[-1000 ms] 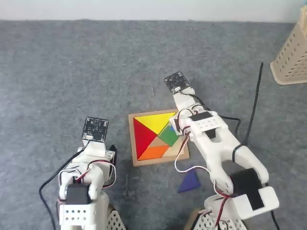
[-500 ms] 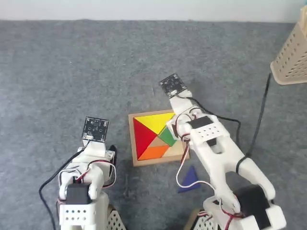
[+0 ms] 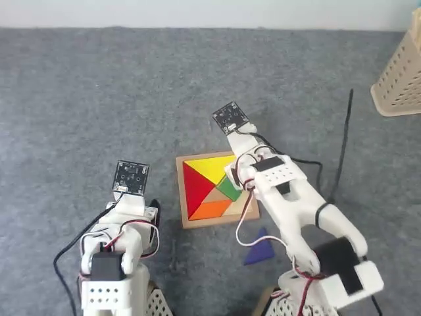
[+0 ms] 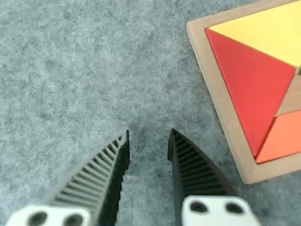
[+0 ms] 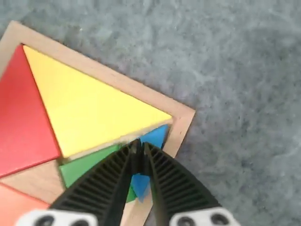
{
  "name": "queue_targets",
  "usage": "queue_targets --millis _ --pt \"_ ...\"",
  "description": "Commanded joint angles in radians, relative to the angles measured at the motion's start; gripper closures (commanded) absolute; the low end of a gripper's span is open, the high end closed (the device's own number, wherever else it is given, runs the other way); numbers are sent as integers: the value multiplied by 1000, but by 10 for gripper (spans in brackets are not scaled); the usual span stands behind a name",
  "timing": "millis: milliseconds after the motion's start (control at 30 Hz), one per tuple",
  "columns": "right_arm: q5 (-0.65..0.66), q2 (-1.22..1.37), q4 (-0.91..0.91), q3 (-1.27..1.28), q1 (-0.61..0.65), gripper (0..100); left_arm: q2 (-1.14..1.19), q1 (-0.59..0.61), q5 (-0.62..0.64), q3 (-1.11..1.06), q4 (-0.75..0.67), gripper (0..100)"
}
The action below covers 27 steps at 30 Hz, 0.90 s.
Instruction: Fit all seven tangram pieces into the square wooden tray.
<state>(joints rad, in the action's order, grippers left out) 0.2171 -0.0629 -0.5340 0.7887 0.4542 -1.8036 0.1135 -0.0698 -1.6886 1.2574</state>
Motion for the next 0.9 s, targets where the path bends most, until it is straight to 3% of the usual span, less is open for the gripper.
queue_targets --millis 0,200,600,867 --pt "15 38 2 -54 15 991 -15 0 8 4 5 867" --pt "17 51 2 -86 16 991 -15 0 8 4 5 867" --pt "14 -223 -71 51 21 991 -15 0 8 4 5 867" --pt "18 -222 -45 98 125 991 -15 0 8 4 5 867"
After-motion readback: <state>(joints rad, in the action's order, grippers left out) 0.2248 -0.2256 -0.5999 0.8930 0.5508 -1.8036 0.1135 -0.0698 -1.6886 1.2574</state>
